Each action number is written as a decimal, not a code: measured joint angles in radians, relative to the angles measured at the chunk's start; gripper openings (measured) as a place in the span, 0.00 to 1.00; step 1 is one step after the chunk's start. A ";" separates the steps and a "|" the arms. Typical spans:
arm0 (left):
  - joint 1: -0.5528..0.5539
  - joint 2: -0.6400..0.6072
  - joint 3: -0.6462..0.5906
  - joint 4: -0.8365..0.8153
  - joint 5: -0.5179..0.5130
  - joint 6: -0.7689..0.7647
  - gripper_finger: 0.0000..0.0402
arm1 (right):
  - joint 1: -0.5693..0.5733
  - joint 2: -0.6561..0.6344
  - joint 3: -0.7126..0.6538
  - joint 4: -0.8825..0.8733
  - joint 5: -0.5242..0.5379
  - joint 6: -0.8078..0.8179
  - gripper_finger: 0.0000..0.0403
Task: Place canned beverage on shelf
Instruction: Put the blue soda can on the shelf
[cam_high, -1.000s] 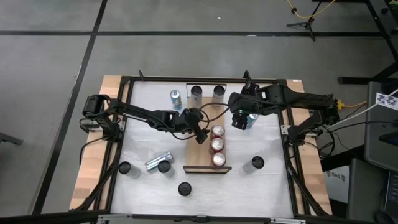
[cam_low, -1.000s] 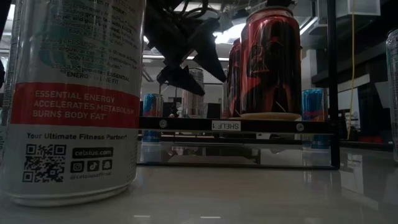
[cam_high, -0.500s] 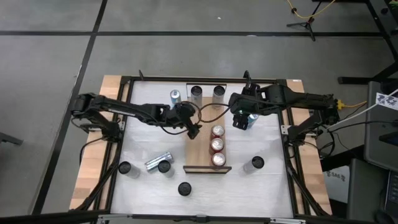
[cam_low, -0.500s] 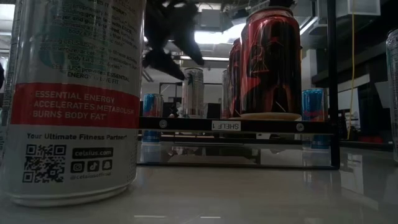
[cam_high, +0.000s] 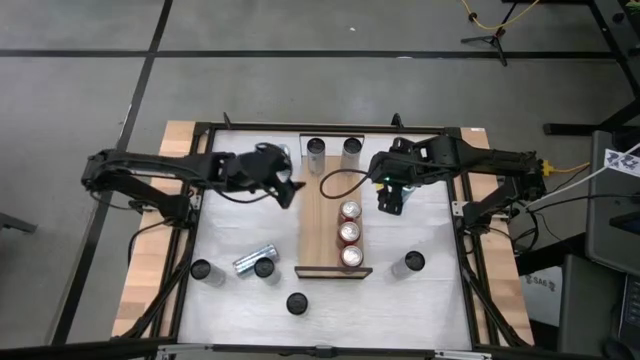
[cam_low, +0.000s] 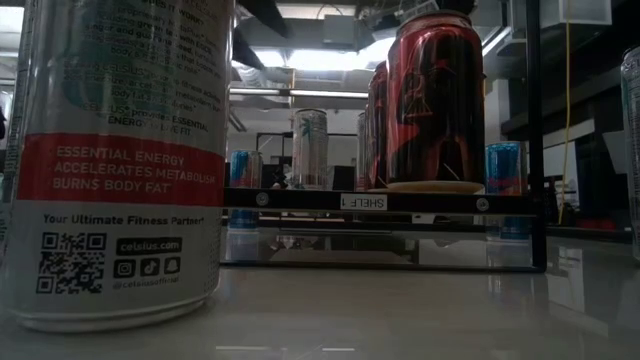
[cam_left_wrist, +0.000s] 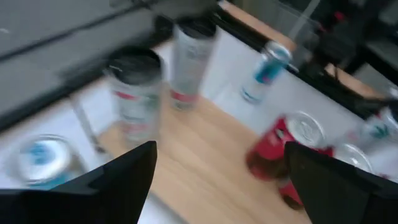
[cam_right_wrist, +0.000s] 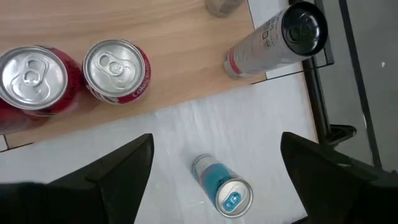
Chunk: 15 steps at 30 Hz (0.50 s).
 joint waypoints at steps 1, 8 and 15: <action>0.006 -0.015 0.000 0.004 -0.023 0.000 0.86 | 0.000 0.000 0.000 0.000 0.000 0.000 0.85; 0.134 -0.107 0.000 -0.030 -0.064 0.001 0.86 | -0.001 0.000 0.000 0.037 0.000 0.000 0.85; 0.339 -0.097 0.001 -0.050 0.046 0.000 0.86 | -0.001 0.000 0.000 0.099 0.000 0.030 0.85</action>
